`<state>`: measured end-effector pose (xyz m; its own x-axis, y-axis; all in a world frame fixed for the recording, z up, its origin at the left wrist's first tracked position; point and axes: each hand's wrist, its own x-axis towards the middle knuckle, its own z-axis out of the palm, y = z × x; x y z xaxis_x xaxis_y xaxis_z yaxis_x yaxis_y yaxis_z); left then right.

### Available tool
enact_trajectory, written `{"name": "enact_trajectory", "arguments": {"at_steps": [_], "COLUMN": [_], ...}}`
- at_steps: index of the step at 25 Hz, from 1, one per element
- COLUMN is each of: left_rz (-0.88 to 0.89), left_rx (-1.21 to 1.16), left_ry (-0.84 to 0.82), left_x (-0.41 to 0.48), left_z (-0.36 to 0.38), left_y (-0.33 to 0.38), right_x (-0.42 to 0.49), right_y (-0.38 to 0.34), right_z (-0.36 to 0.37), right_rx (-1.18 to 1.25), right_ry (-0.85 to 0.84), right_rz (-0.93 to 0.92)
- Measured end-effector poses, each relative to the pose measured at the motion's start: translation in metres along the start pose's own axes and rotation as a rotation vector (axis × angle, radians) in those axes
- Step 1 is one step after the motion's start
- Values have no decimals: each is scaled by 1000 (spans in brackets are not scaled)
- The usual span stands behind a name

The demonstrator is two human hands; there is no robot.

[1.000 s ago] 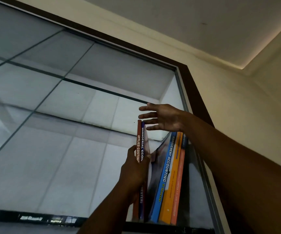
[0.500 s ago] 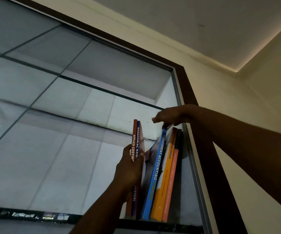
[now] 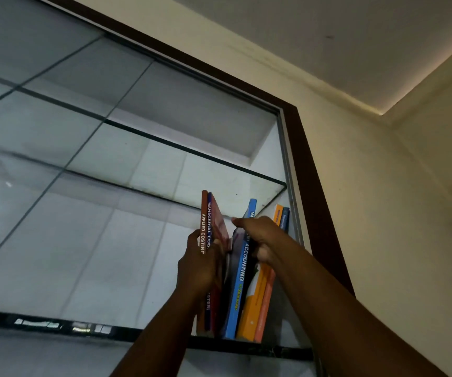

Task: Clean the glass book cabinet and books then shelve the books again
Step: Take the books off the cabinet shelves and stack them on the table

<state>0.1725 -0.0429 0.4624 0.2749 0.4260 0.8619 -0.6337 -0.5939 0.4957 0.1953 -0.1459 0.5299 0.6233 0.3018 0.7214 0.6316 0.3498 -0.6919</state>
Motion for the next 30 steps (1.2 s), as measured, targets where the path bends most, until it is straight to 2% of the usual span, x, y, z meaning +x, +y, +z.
{"name": "enact_trajectory", "arguments": {"at_steps": [2, 5, 9, 11, 17, 20, 26, 30], "left_rz": [19, 8, -44, 7, 137, 211, 235, 211], "left_rx": [209, 415, 347, 358, 370, 348, 415, 618], "left_ry": [33, -51, -52, -38, -62, -38, -52, -120], "left_x": [-8, -22, -34, -45, -70, -84, -125, -180], "left_z": [-4, -8, -18, -23, -50, -70, -86, -96], "left_y": [-1, -3, 9, 15, 47, 75, 161, 217], "right_x": [-11, -13, -11, -21, -62, -86, -164, -226], "right_y": [-2, 12, 37, 37, 0, -25, -74, -97], "right_z": [2, 10, 19, 17, -4, -21, -53, -83], "right_rx": [-89, -274, -683, -736, -598, -418, -358, -338], "right_ry": [-28, -45, 188, 252, 354, 306, 279, 179], "right_rz": [92, 136, 23, -60, -197, -155, -206, -120]}}
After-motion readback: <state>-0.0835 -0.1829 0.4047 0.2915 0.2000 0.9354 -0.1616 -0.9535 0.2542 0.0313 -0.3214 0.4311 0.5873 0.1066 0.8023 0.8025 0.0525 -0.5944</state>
